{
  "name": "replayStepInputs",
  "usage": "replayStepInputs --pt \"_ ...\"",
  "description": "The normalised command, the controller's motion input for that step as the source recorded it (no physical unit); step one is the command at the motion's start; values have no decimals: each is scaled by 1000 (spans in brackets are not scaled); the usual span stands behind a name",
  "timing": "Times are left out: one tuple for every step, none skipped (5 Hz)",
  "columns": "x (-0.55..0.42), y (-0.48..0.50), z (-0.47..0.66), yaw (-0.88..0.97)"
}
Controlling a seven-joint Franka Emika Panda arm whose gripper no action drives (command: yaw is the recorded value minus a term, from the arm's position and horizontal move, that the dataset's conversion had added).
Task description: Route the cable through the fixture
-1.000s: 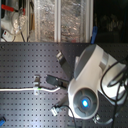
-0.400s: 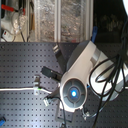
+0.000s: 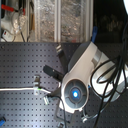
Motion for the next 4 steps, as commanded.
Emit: replayStepInputs --pt "6 121 237 46" --pt "-111 209 295 497" --pt "-199 106 242 54" --pt "10 352 393 -103"
